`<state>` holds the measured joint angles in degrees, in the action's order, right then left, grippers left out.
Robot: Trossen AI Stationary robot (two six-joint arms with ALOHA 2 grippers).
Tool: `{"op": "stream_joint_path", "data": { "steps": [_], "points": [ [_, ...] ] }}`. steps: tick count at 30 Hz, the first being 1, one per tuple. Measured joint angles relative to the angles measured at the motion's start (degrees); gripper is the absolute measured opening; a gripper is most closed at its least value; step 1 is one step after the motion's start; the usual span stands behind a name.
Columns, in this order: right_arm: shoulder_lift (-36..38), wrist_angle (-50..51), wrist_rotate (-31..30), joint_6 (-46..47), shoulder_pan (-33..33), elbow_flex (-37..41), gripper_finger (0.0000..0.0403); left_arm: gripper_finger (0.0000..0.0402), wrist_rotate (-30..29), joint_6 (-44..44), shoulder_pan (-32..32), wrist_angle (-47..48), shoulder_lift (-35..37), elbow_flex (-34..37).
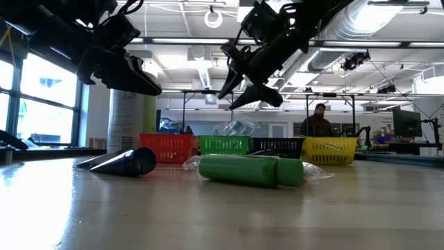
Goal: Pick & Place Travel size toiletries
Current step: Put the dark blue toothbrush into the green bin
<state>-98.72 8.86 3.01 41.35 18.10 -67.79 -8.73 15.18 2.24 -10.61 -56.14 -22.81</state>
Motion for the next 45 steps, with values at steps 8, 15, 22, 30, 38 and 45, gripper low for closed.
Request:
{"op": "stream_joint_path", "data": {
  "steps": [8,15,22,30,38,45],
  "points": [
    [1.6,-3.3,0.5,-6.9,-2.1,0.0,0.0144,0.0088,0.0,0.0,0.0,0.0,0.0,0.0],
    [3.4,3.5,0.0,-9.5,-8.0,0.0,0.007,0.0088,0.0,0.0,0.0,0.0,0.0,0.0],
    [2.5,10.7,-5.9,-8.3,-15.1,0.6,0.0005,0.0088,0.0,-0.4,0.0,0.0,0.0,0.0],
    [2.7,10.5,-8.4,-1.3,-17.8,5.3,0.0002,0.0088,0.0,-0.5,0.0,0.1,0.0,0.0],
    [2.6,-0.6,-14.3,5.5,-17.7,13.8,0.0002,0.0088,0.0,-0.5,0.0,0.1,0.0,0.0],
    [-0.5,-7.5,-17.9,8.1,-18.2,15.9,0.0002,0.0088,0.0,-0.5,0.0,0.3,0.0,0.0]
  ]
}}
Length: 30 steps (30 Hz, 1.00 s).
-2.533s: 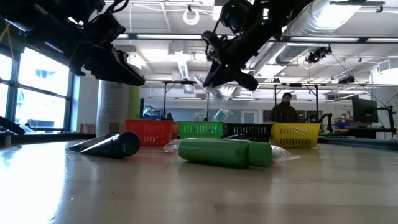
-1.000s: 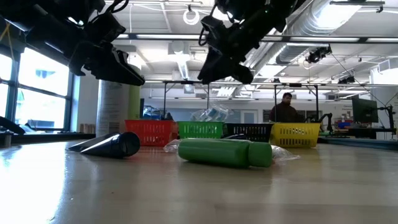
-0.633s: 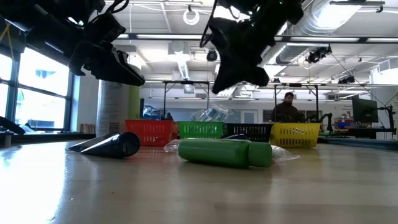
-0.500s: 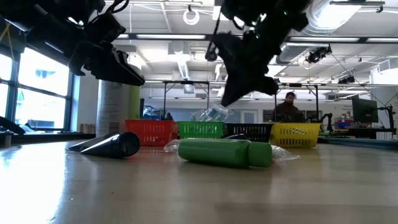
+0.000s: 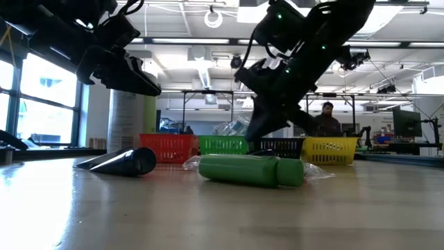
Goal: Pick & Place Travel size toiletries
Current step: Put the dark blue toothbrush into the green bin, then put the blue shave cream into the red bin
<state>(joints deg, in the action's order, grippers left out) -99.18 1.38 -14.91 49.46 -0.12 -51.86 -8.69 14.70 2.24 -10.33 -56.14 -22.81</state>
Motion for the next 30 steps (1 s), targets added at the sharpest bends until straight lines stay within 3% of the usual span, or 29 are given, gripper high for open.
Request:
{"op": "stream_joint_path", "data": {
  "steps": [8,14,23,30],
  "points": [
    [-1.0,-8.2,-4.4,-2.0,-0.3,0.1,0.0002,0.0088,-0.3,0.0,0.0,0.1,0.0,0.0],
    [-1.3,-8.4,-10.6,-2.3,-0.1,0.1,0.0002,0.0088,-0.5,0.0,0.0,0.2,0.0,0.0],
    [1.0,-8.2,-7.7,-2.7,-1.1,0.0,0.0002,0.0088,-0.5,0.0,0.0,0.2,0.0,0.0],
    [6.9,-7.6,-4.2,-8.9,-3.6,0.0,0.0002,0.0088,-0.6,0.0,0.0,0.2,0.0,0.0]
  ]
}}
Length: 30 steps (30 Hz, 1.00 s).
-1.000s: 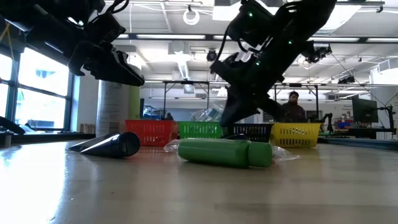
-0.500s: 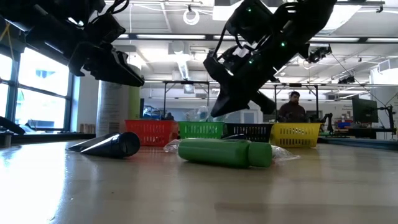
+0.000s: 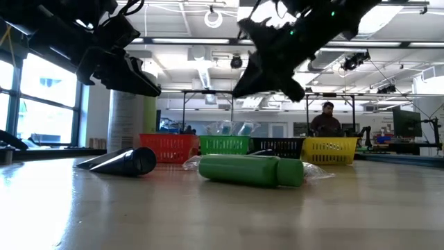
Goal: Pick & Place Travel size toiletries
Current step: Put the blue shave cream into the red bin
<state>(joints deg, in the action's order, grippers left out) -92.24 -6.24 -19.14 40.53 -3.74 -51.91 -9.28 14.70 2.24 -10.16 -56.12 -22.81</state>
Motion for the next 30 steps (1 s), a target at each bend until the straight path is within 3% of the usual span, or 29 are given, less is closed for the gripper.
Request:
{"op": "stream_joint_path", "data": {
  "steps": [10,18,30],
  "points": [
    [6.1,1.2,2.4,-11.1,-3.5,0.0,0.0002,0.0088,0.0,0.0,0.0,-0.1,0.0,0.0],
    [6.0,4.0,5.9,-18.0,-3.9,0.0,0.0002,0.0088,0.0,-0.2,0.0,-0.3,0.0,0.0],
    [6.0,10.2,1.1,-28.0,-4.6,0.0,0.0002,0.0088,0.0,-8.2,0.0,-0.5,0.0,0.0]
  ]
}}
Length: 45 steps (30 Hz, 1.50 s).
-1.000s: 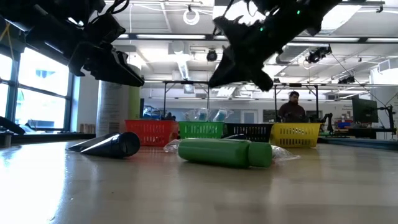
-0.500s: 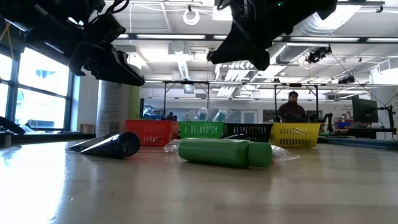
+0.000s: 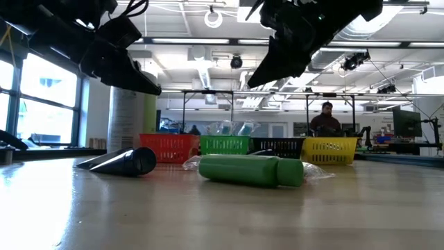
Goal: Pick & Place Travel size toiletries
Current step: Put the blue shave cream into the red bin
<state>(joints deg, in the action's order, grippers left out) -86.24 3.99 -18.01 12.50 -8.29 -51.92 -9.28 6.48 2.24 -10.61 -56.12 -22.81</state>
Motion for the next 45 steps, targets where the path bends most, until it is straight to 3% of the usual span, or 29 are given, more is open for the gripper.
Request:
{"op": "stream_joint_path", "data": {
  "steps": [11,19,24,32,36,40,45],
  "points": [
    [0.0,-6.0,0.1,-1.9,0.1,0.0,0.0002,0.0088,0.0,-8.9,0.0,-3.0,0.0,0.0],
    [0.0,2.2,0.0,-2.3,0.1,0.0,0.0013,0.0088,0.0,-11.5,0.0,-8.4,0.0,0.0],
    [0.0,6.7,-0.4,-0.5,0.1,0.0,0.0071,0.0088,0.0,-11.3,0.0,-8.9,0.0,0.0],
    [0.0,6.6,-1.3,1.2,0.1,0.0,0.0214,0.0088,0.0,-11.3,0.0,-8.9,0.0,0.0],
    [0.0,6.6,1.3,1.2,0.1,0.0,0.0272,0.0088,0.0,-11.3,0.0,-8.8,0.0,0.0],
    [0.0,6.7,4.5,-0.1,0.1,0.0,0.0296,0.0088,0.0,-11.3,0.0,-8.8,0.0,0.0],
    [-0.8,7.8,6.4,-0.5,0.2,0.0,0.0291,0.0088,0.0,-11.3,0.0,-8.7,0.0,0.0]
  ]
}}
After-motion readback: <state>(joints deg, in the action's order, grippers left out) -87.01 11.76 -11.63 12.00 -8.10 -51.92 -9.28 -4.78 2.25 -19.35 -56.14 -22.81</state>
